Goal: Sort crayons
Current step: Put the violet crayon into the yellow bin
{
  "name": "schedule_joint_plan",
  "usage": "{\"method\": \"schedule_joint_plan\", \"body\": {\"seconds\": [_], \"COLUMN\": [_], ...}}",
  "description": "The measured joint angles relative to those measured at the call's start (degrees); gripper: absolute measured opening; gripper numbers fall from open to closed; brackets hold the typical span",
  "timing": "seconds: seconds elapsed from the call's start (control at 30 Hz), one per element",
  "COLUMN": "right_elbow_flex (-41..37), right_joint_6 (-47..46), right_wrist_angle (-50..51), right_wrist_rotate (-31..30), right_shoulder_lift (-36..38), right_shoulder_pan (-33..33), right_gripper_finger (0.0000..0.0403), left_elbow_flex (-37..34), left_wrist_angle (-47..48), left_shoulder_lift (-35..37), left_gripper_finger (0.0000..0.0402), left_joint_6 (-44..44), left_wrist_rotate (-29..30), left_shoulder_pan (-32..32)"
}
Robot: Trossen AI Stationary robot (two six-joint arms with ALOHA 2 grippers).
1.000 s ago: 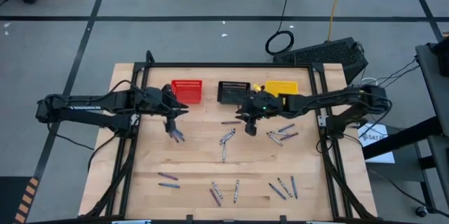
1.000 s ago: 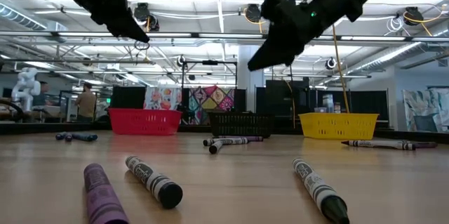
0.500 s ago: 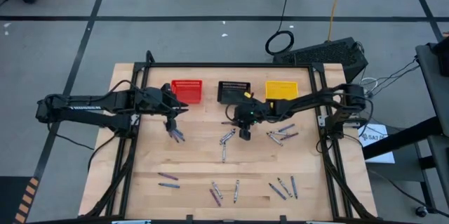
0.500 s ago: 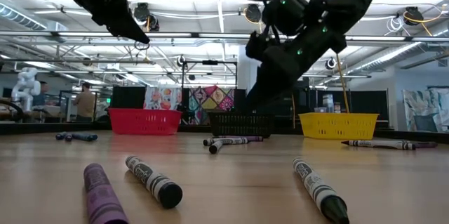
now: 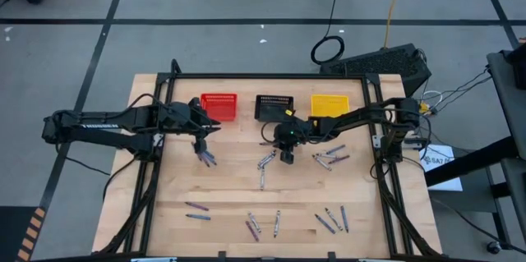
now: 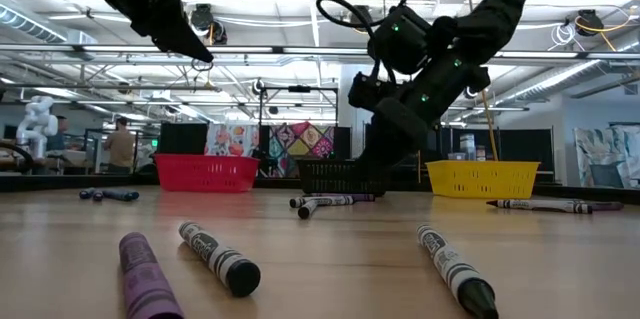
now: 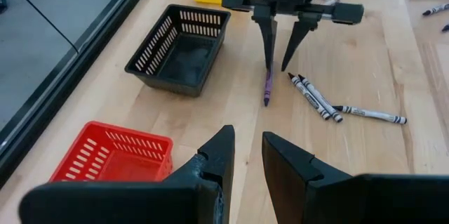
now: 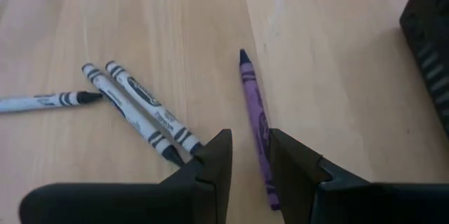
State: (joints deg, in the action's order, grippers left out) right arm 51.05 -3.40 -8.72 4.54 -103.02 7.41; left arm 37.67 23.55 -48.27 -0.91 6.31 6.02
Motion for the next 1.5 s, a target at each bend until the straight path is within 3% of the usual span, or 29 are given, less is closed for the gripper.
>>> {"method": "schedule_joint_plan", "body": {"seconds": [0.7,1.07,1.5], "right_elbow_flex": [0.1,0.1,-0.1], "right_joint_6": [-1.4,-1.5,-3.5], "right_wrist_angle": [-0.5,0.1,2.2], "right_wrist_rotate": [0.0,1.4,6.9], "right_shoulder_lift": [-3.3,-3.4,-1.1], "right_shoulder_pan": [1.3,1.3,1.2], "right_gripper_finger": [0.0078,0.0008,0.0002], "left_elbow_flex": [-0.1,0.0,0.0], "left_wrist_angle": [0.2,0.2,0.2], "left_shoulder_lift": [0.0,0.0,0.0], "left_gripper_finger": [0.0079,0.0079,0.0080], "left_joint_6": [0.3,0.2,-0.1], "left_wrist_rotate": [0.0,0.2,0.2], "left_shoulder_pan": [0.0,0.0,0.0]}}
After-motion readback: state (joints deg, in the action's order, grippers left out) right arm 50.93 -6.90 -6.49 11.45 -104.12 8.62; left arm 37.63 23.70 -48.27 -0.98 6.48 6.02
